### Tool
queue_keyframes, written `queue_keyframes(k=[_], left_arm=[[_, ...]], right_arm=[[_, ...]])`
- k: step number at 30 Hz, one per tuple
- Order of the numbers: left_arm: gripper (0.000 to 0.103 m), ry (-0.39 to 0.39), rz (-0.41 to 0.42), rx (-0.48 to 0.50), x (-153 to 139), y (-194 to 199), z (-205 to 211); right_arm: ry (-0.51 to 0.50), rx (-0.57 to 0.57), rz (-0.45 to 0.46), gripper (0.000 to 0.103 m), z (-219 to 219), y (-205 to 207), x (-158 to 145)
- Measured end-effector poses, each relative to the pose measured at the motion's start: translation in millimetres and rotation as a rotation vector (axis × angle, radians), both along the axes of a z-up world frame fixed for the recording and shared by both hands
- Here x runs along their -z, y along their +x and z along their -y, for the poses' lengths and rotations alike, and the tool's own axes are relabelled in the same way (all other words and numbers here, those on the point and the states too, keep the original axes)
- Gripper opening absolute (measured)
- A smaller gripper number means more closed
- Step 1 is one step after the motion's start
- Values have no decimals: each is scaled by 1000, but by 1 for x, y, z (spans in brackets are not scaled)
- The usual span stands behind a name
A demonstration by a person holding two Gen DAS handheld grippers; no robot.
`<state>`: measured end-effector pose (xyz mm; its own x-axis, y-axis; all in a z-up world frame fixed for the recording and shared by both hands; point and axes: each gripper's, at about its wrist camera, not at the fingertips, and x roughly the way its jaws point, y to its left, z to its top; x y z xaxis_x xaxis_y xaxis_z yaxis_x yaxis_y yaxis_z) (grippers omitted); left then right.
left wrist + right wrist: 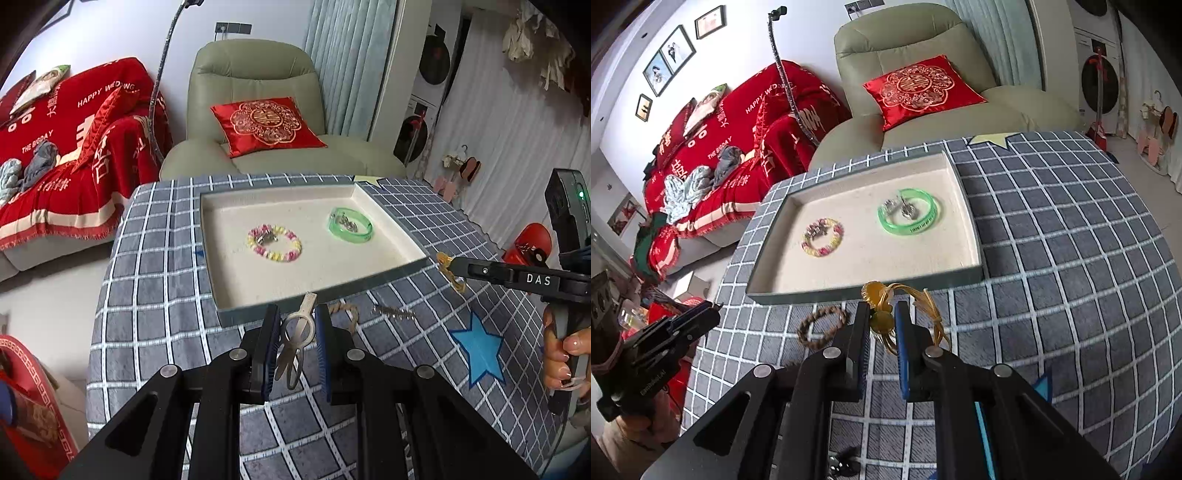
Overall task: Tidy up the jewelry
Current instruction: 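Set the tassel pendant by the beaded bracelet with the left while the right sets the cord by the bangle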
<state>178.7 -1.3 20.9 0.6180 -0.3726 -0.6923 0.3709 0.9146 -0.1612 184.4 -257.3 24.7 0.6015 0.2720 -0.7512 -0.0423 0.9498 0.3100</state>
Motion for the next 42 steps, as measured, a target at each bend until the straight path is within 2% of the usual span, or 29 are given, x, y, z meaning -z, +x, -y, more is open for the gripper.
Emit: queue_keyframes(k=[4,10,13,21,30,33,42], left_arm=[[35,-7,-16,-9,-1,14,3],[35,-6,-35,-17,-12,56,7],[35,26,-37,-8,-12,77,14],[35,162,-91,55,19,111,40],[35,246,-217,113,65,130,59],[35,251,-228,92,74,134,61],[35,242,-135,-68,76,150,61]], right_arm=[[-10,-12,2,14,-3,18,-6],[-35,-37,-17,14,-10,51,-8],[-16,-37,-39,14,-9,70,-1],[-31,-41,-114,14,-14,104,35],[-90,-49,-185,14,-18,127,73],[-108,-36,-175,14,-19,134,77],[-128,9,-121,14,-21,148,77]])
